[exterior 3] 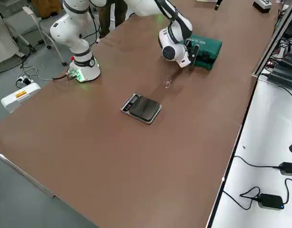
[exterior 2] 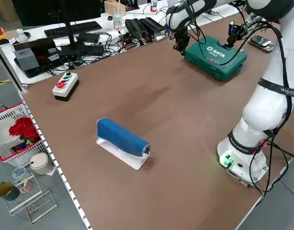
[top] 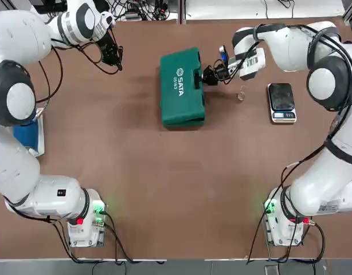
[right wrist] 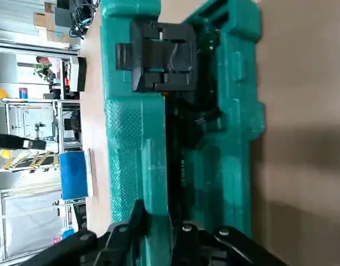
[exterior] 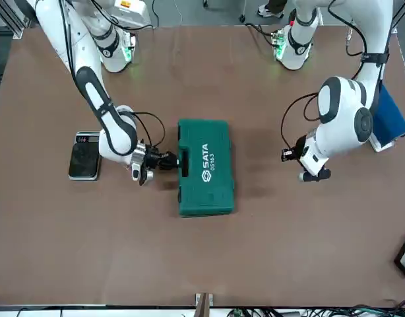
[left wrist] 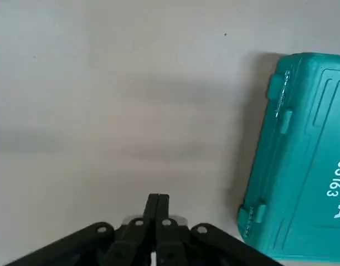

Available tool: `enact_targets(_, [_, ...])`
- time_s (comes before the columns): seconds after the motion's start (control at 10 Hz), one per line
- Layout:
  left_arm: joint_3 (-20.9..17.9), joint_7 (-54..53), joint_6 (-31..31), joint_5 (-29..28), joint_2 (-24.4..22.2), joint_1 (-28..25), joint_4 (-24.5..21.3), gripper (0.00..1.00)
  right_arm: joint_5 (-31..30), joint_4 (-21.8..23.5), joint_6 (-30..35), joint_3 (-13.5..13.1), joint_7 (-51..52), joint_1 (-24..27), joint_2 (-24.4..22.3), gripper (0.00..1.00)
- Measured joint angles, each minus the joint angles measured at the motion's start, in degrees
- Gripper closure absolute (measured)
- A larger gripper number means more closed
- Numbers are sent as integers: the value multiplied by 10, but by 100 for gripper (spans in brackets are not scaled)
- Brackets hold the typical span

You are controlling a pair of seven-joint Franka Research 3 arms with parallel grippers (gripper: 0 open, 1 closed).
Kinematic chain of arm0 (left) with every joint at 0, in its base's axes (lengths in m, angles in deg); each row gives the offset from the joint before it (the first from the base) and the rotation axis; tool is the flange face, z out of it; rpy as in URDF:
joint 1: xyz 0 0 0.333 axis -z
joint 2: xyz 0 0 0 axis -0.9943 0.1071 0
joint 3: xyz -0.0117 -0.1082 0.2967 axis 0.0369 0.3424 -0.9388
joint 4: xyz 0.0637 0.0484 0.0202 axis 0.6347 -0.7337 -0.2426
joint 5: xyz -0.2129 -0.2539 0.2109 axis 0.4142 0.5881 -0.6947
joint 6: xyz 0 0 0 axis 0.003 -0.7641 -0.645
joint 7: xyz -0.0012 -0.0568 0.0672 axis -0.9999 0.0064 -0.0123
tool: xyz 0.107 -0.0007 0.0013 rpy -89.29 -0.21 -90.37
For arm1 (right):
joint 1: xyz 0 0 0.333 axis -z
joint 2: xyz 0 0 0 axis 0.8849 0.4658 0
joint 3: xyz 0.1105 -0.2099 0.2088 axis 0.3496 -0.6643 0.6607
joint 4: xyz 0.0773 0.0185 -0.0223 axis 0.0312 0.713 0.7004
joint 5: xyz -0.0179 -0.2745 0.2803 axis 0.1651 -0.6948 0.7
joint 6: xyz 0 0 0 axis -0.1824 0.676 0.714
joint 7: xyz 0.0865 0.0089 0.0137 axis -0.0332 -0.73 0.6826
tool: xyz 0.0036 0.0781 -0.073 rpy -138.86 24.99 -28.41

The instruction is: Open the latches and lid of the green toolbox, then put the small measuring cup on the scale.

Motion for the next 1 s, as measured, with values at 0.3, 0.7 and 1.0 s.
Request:
enact_targets(0.3, [0,0,0,0,-1,-1,1,99,0,2,-1,1,-32,-9,-25,81])
enact_targets(0.7, [1,18,0,0,-1,1,6,99,-1,4,-9,16,-105,-20,-63,75])
enact_targets(1.0, [2,20,0,0,5,5,5,99,0,4,-21,26,-156,-37,-84,63])
